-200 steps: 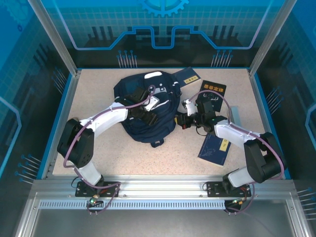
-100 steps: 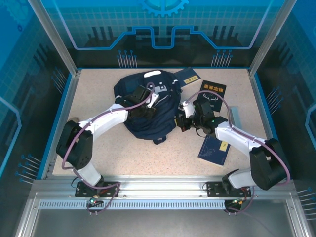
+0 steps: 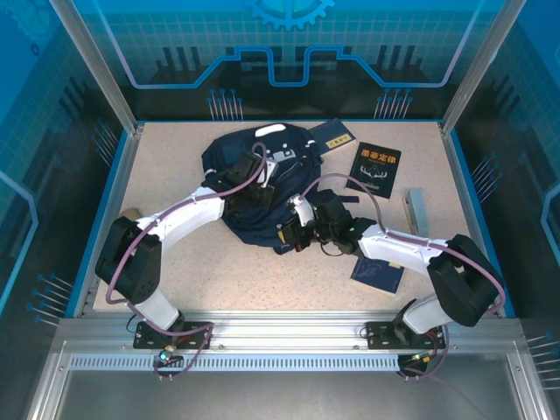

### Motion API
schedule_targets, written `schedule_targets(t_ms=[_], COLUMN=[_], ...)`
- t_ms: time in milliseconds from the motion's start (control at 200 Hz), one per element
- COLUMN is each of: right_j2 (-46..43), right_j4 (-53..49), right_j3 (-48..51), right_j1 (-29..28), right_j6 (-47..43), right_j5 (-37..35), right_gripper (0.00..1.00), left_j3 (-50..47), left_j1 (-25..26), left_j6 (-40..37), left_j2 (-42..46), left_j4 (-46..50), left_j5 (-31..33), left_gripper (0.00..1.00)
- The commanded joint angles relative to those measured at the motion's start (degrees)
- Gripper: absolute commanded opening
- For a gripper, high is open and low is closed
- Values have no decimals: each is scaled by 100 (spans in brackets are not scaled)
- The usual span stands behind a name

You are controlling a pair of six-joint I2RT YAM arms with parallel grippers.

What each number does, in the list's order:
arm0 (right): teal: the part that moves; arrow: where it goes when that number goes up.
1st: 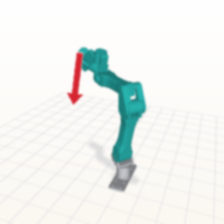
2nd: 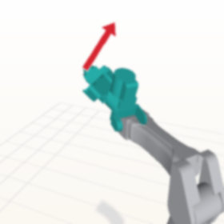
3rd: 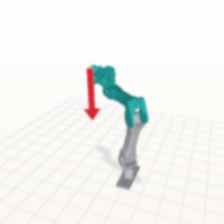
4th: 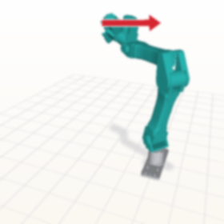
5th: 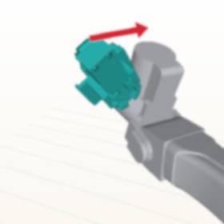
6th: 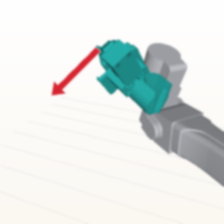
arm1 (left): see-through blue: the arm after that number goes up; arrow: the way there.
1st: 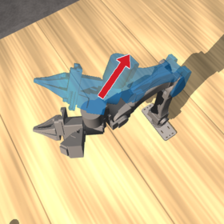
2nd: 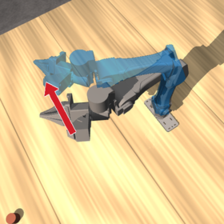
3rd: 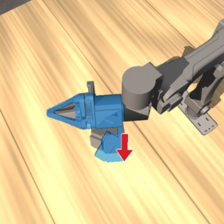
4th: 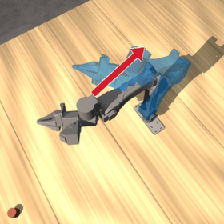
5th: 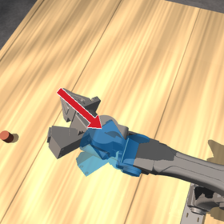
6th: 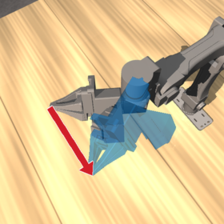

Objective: Pack books, pencil case, and school supplies into a backpack

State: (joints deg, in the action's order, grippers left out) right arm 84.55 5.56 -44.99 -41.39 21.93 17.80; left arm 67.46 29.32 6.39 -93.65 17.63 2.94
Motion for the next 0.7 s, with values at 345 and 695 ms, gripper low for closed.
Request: schedule_targets(t_ms=[345,695], right_j2=[-1516,-383], right_j4=[-1851,-2198], right_j3=[-401,-1469], right_j1=[1180,1403], right_j6=[2066,3228], right_j5=[-743,220], right_gripper=[72,62], left_j3=[-632,-733], left_j1=[-14,-13], left_j6=[-344,-402], left_j2=[918,1102], left_j4=[-1165,-1261], left_j5=[-525,-699], left_gripper=[0,0])
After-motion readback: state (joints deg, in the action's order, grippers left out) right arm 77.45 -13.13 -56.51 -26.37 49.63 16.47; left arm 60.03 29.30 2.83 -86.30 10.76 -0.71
